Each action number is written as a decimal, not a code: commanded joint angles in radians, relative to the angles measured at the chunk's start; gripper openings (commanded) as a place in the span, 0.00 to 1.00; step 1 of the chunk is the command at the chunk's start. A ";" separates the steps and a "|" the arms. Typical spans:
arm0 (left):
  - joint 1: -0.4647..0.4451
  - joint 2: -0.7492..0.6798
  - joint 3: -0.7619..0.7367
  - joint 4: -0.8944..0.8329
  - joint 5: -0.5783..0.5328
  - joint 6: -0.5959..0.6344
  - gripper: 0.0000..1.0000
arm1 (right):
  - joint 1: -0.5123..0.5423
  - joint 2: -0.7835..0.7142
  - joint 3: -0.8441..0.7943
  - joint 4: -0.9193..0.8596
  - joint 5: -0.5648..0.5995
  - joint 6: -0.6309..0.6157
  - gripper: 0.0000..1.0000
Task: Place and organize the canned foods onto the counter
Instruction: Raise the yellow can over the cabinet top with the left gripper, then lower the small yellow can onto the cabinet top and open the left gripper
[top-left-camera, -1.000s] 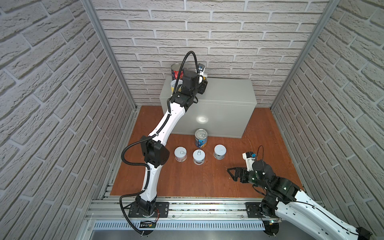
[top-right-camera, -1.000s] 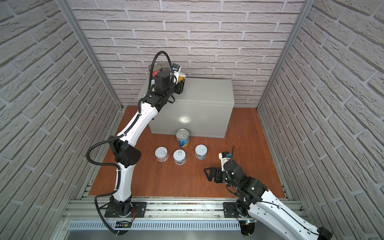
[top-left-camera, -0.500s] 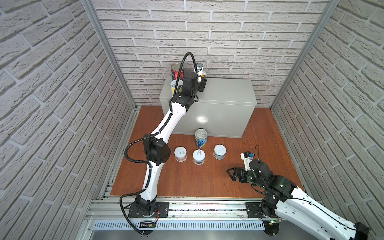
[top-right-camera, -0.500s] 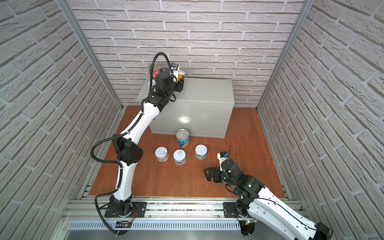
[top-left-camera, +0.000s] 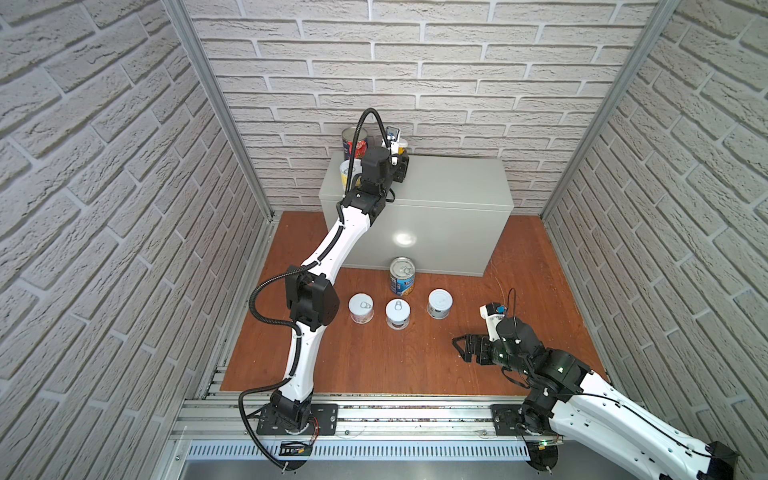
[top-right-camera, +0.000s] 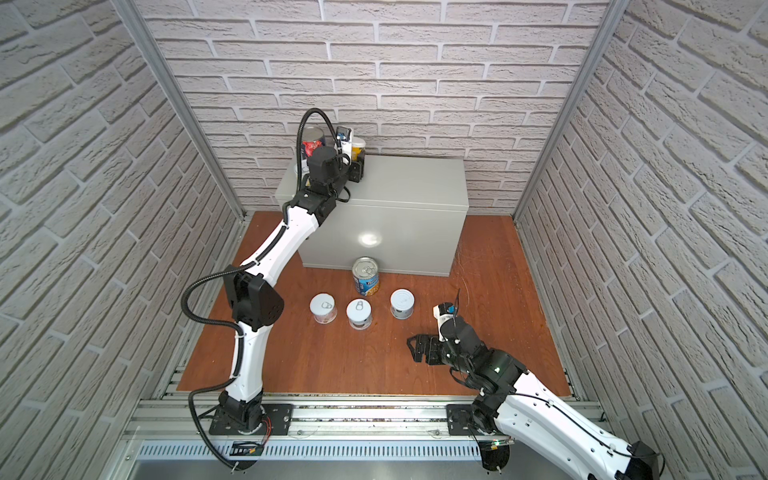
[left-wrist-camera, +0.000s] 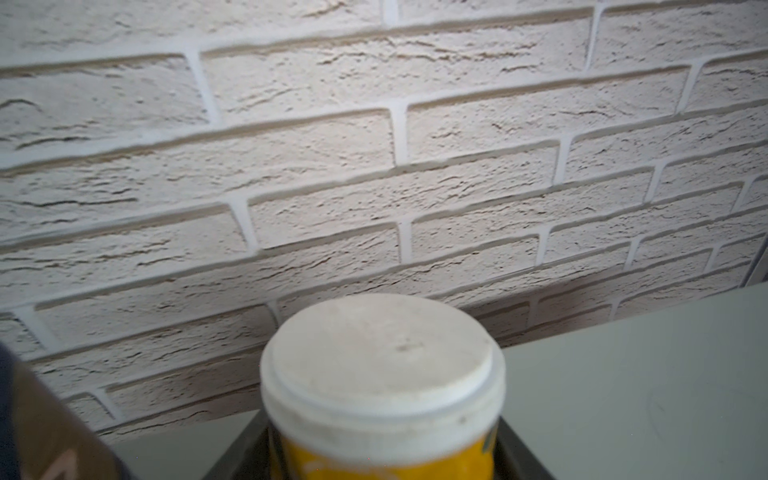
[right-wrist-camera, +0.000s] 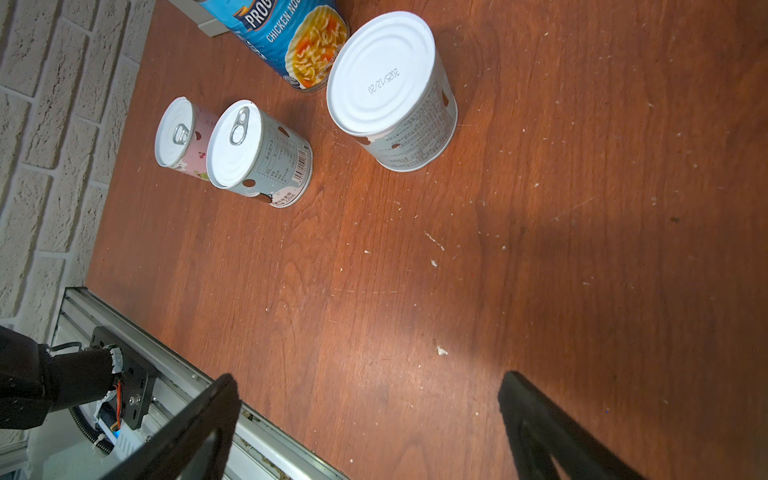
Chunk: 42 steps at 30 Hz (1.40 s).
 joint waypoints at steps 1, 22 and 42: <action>0.011 -0.021 -0.065 -0.028 -0.009 -0.008 0.51 | -0.003 -0.008 0.024 0.036 0.010 -0.006 0.98; -0.026 -0.240 -0.432 0.155 -0.023 -0.016 0.98 | -0.003 -0.025 0.021 0.034 0.003 0.001 0.98; -0.066 -0.439 -0.672 0.225 -0.111 0.004 0.98 | -0.004 -0.082 0.041 -0.056 0.026 -0.004 0.98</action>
